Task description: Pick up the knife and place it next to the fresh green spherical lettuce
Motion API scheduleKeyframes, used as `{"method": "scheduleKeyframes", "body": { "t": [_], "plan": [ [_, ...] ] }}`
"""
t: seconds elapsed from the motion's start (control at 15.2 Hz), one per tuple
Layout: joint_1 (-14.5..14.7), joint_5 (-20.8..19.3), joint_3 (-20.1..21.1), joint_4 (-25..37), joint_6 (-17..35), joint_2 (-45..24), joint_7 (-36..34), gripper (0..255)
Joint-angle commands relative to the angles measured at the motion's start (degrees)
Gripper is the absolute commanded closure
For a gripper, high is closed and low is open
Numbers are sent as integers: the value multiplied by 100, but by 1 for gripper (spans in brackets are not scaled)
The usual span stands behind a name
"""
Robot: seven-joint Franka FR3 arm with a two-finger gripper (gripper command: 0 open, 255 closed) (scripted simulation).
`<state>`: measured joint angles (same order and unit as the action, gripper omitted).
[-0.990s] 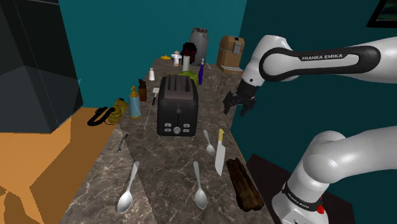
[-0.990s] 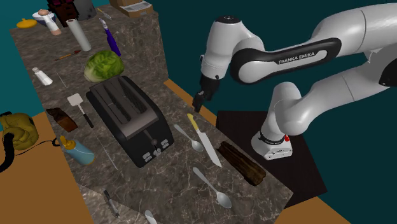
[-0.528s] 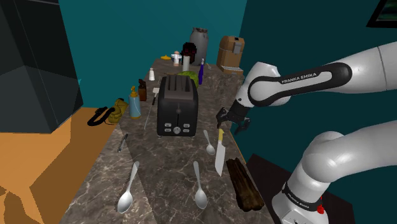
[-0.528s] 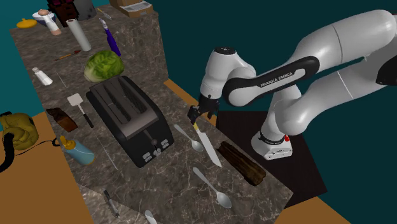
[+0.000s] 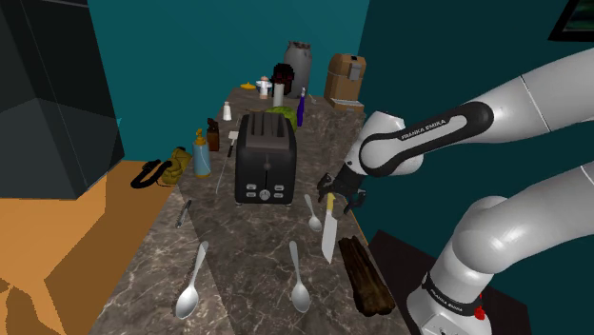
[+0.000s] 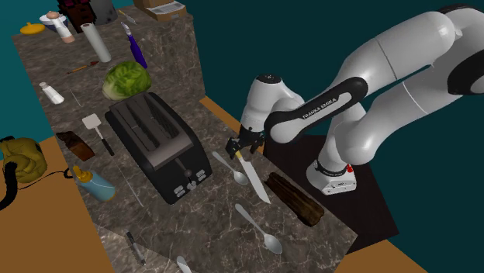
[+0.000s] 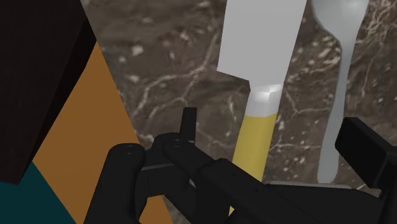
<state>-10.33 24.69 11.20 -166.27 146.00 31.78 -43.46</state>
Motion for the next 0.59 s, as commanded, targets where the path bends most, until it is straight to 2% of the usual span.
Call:
{"method": "scheduleKeyframes", "body": {
  "t": [0.0,0.46,0.53],
  "plan": [
    [36,57,12,-23,182,-151,31,0],
    [36,56,12,-23,181,-150,31,0],
    [36,56,12,-23,181,-150,31,255]
  ]
}}
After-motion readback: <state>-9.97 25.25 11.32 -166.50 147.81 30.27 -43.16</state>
